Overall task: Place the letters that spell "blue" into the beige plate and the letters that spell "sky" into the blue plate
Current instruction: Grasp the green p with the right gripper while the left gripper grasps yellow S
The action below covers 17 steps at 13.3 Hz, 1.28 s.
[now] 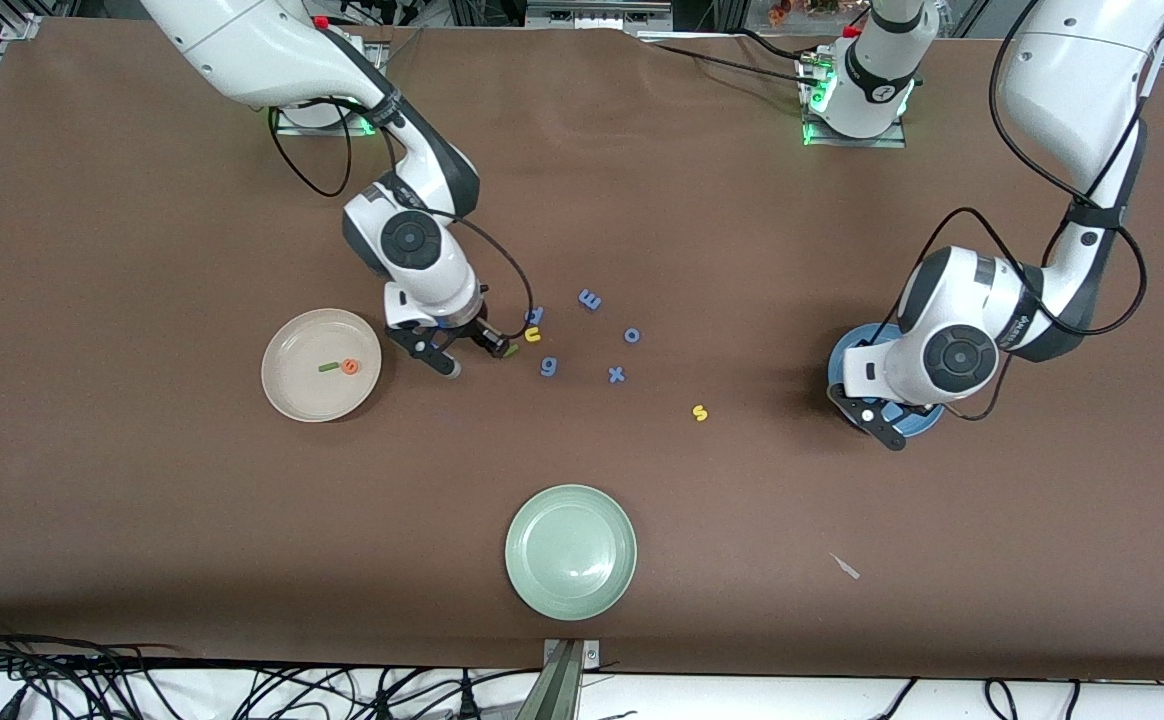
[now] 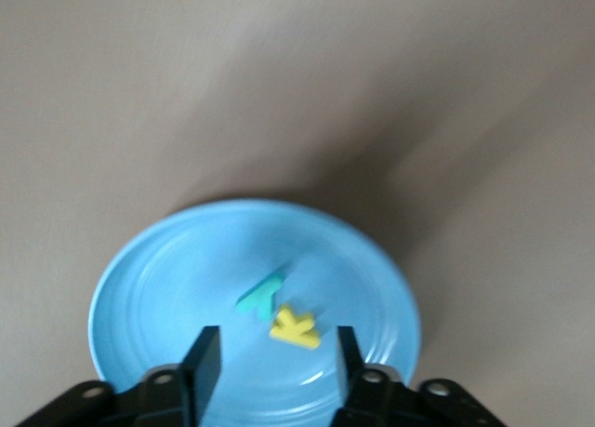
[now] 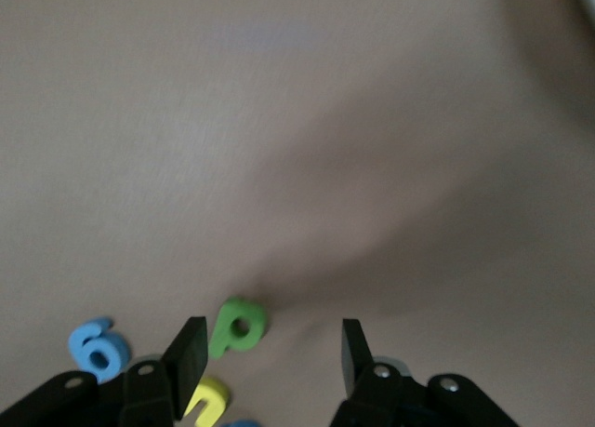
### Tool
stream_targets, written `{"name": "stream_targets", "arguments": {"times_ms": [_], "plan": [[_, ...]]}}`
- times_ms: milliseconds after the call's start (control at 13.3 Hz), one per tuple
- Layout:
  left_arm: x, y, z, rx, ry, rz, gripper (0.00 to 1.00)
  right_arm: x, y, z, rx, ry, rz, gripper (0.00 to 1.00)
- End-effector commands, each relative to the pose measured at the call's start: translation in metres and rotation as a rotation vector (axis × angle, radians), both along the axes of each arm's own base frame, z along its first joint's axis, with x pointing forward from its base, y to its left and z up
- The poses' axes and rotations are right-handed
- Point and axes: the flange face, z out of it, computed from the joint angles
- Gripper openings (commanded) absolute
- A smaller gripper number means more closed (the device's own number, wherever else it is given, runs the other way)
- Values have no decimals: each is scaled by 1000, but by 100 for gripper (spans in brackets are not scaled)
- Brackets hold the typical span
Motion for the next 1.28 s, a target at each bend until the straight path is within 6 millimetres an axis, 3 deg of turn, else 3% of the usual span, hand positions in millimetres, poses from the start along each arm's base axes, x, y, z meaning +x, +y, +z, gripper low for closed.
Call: {"name": "stream_targets", "arguments": {"times_ms": [0, 300, 450, 600, 826, 901, 1051, 1201], "plan": [[4, -38, 35, -8, -63, 0, 100, -6, 19, -19, -6, -26, -35, 67], [9, -98, 45, -15, -135, 172, 100, -12, 22, -30, -38, -62, -22, 66], [20, -131, 38, -63, -135, 222, 100, -11, 22, -32, -39, -60, -23, 65], [31, -144, 38, -111, -133, 312, 100, -11, 22, -33, -29, -63, -24, 65], [27, -158, 37, -95, -137, 520, 100, 0, 25, -21, -13, -85, -34, 65], [25, -162, 38, -78, -146, 637, 100, 0, 25, -21, -13, -85, -34, 65], [14, -189, 35, -18, -176, 939, 100, -1, 25, -23, -15, -84, -33, 64], [9, -198, 17, 28, -171, 1127, 100, -2, 25, -28, -17, -78, -30, 62]]}}
